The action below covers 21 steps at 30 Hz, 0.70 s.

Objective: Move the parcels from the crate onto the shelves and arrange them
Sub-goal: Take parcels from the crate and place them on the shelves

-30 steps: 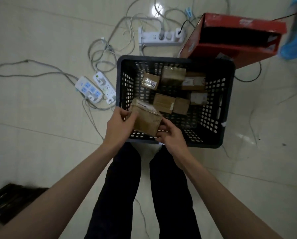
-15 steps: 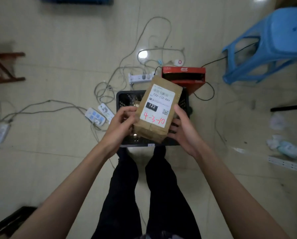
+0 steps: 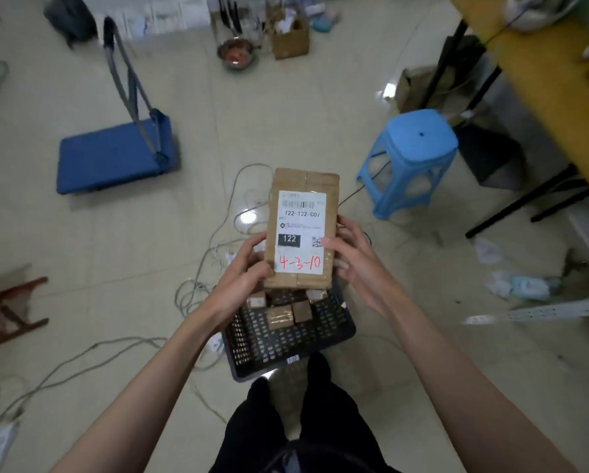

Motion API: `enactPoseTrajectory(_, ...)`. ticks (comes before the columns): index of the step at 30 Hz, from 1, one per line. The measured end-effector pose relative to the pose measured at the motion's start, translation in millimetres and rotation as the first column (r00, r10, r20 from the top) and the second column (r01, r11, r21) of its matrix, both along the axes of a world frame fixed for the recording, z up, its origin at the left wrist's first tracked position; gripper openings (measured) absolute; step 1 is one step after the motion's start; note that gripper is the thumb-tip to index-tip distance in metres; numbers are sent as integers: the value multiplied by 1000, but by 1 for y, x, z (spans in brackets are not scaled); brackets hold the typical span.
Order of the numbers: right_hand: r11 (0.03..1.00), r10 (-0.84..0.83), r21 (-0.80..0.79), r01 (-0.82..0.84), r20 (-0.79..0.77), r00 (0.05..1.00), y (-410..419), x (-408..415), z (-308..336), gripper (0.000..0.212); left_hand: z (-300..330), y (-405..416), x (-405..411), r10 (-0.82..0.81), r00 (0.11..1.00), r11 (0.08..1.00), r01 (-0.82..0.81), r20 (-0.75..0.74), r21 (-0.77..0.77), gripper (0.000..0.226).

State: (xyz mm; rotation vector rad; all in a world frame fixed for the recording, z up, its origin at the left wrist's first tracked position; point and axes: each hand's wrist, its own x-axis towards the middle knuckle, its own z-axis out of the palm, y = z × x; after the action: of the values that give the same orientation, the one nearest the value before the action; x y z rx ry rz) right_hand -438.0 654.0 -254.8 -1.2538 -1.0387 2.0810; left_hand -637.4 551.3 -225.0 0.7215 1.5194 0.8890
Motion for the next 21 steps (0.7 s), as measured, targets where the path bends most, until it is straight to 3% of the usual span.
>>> enactPoseTrajectory(4, 988, -153, 23, 153, 14, 988, -12, 28, 22, 54, 21, 19, 13, -179, 981, 982, 182, -74, 43, 67)
enactPoseTrajectory(12, 898, -430, 141, 417, 78, 899, -72, 63, 64, 49, 56, 25, 36, -462, 874, 869, 480, -149, 118, 64)
enactPoseTrajectory(16, 834, -534, 226, 503, 99, 840, -107, 86, 94, 46, 78, 24, 59, -562, 818, 794, 576, -124, 194, 49)
enactPoseTrajectory(21, 727, -659, 344, 594, 109, 744, -161, 124, 141, 50, 112, 21, 108, -724, 677, 625, 725, -130, 290, 42)
